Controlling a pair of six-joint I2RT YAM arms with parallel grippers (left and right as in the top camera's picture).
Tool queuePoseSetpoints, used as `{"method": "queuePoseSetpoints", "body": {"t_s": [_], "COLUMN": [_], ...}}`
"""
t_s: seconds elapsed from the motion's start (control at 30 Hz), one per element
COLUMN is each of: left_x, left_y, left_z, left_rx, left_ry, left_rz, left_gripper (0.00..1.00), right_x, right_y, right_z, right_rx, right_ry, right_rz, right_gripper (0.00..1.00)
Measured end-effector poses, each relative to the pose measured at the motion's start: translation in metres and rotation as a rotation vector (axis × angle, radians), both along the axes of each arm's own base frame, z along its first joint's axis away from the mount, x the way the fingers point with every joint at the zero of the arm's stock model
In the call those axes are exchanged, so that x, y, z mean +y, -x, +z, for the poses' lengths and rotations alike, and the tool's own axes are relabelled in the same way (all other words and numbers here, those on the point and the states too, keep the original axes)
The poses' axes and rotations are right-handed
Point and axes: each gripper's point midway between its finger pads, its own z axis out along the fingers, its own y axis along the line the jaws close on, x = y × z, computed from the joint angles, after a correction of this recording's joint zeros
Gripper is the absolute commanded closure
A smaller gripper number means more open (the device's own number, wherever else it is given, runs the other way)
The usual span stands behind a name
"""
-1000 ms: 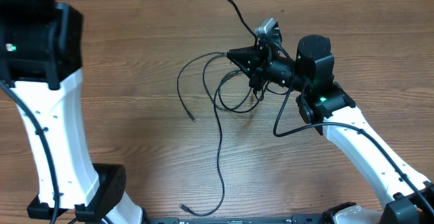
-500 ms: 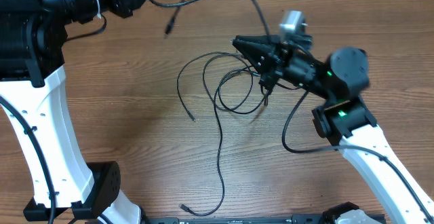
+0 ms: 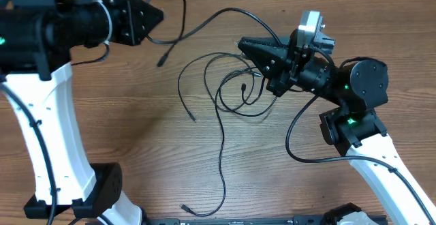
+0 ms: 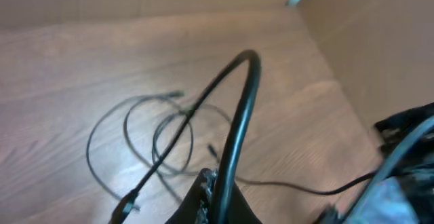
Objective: Untangle cables
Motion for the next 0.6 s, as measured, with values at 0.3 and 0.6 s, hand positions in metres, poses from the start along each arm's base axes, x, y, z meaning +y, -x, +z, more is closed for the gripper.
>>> {"method": "queuePoseSetpoints", "body": {"t_s": [0.3, 0.6], "left_x": [-0.059, -0.124], "left_y": [0.002, 0.032], "left_z": [-0.066, -0.083], "left_rx": [0.142, 0.064], "left_ry": [-0.074, -0.139], "left_rz": [-0.170, -0.436], "left_gripper": [0.96, 0.96], "right_x": [0.001, -0.002], "right_y": [0.002, -0.019], "right_z": [-0.002, -0.027], "right_rx": [0.037, 0.190], "right_ry": [-0.006, 0.015], "right_rz": [0.025, -0.056], "right_gripper": [0.96, 0.96]}}
